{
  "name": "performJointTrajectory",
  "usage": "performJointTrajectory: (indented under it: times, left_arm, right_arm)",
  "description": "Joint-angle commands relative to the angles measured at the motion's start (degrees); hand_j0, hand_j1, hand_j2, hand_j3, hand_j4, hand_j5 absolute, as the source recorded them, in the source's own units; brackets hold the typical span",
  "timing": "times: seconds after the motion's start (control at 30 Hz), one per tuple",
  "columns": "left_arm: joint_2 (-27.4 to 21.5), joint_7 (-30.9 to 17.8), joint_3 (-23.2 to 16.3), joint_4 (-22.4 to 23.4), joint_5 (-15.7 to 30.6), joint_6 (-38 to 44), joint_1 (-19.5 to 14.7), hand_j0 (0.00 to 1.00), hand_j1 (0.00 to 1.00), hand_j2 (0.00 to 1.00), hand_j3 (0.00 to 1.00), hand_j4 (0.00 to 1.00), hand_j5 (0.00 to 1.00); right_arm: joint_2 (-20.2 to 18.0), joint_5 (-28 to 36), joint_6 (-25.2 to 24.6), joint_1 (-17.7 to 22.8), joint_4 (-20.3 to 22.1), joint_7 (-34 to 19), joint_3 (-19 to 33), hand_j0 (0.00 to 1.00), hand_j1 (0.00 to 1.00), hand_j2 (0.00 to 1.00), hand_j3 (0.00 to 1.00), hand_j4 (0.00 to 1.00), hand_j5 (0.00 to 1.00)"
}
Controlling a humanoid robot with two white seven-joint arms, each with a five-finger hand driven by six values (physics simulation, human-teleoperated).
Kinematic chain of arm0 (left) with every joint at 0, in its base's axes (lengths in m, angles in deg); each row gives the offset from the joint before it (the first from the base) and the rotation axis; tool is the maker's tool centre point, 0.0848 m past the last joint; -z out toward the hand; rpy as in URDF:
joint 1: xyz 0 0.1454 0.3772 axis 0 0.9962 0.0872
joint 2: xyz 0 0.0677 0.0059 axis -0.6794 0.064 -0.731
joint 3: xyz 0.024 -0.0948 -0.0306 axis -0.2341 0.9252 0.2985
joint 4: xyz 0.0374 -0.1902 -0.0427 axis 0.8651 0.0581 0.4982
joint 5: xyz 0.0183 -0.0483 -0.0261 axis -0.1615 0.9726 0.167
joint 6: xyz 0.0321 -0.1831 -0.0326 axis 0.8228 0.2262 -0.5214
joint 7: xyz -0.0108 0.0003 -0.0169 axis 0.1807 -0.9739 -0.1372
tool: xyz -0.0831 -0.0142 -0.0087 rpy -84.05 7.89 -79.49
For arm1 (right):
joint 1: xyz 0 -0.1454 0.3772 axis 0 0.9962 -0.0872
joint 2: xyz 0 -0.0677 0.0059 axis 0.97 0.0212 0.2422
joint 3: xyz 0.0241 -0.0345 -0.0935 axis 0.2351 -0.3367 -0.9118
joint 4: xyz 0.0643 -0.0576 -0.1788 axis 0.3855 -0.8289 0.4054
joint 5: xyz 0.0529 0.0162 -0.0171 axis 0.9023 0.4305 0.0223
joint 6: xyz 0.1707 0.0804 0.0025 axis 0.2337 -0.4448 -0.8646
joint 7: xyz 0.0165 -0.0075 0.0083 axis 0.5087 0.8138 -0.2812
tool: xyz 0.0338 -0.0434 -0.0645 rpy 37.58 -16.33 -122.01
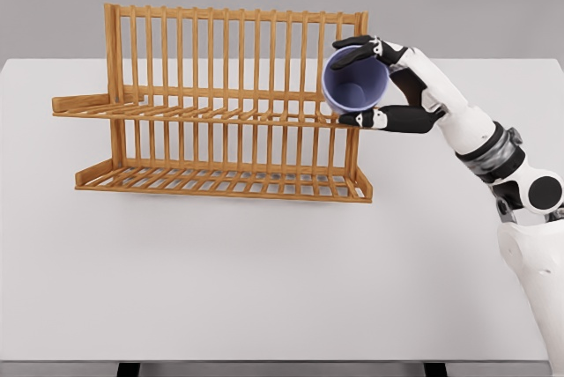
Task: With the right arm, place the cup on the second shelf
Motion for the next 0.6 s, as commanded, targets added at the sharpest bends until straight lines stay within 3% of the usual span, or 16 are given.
performJointTrajectory:
  times: [0.0, 0.17, 0.27, 0.37, 0.57]
  left_arm:
    - [0.0, -0.01, 0.0, 0.0, 0.01, -0.06, 0.0, 1.0, 1.0, 1.0, 1.0, 1.0, 1.0]
    - [0.0, -0.01, 0.0, 0.0, 0.01, 0.02, 0.0, 1.0, 1.0, 1.0, 1.0, 1.0, 1.0]
    - [0.0, -0.01, 0.08, 0.0, 0.01, 0.02, 0.0, 1.0, 1.0, 1.0, 1.0, 1.0, 1.0]
    - [0.0, -0.01, 0.08, 0.0, 0.01, -0.06, 0.0, 1.0, 1.0, 1.0, 1.0, 1.0, 1.0]
    - [0.0, -0.01, 0.0, 0.0, 0.01, -0.06, 0.0, 1.0, 1.0, 1.0, 1.0, 1.0, 1.0]
  right_arm:
    - [-0.03, 0.29, 0.47, 0.09, -1.11, -0.05, 0.0, 0.6, 0.6, 0.6, 0.6, 0.6, 0.6]
    - [-0.03, -1.55, 0.47, 0.0, -1.11, -0.05, -0.44, 0.67, 0.67, 0.67, 0.67, 0.67, 0.67]
    - [-0.12, -1.73, 0.3, -0.09, -1.02, -0.05, -0.52, 0.85, 0.85, 0.85, 0.85, 0.85, 0.85]
    - [-0.12, -1.73, 0.3, -0.09, -0.84, -0.05, -0.52, 0.89, 0.89, 0.89, 0.89, 0.89, 0.89]
    - [-0.29, -1.64, 0.39, 0.0, -0.58, -0.05, -0.44, 0.9, 0.9, 0.9, 0.9, 0.9, 0.9]
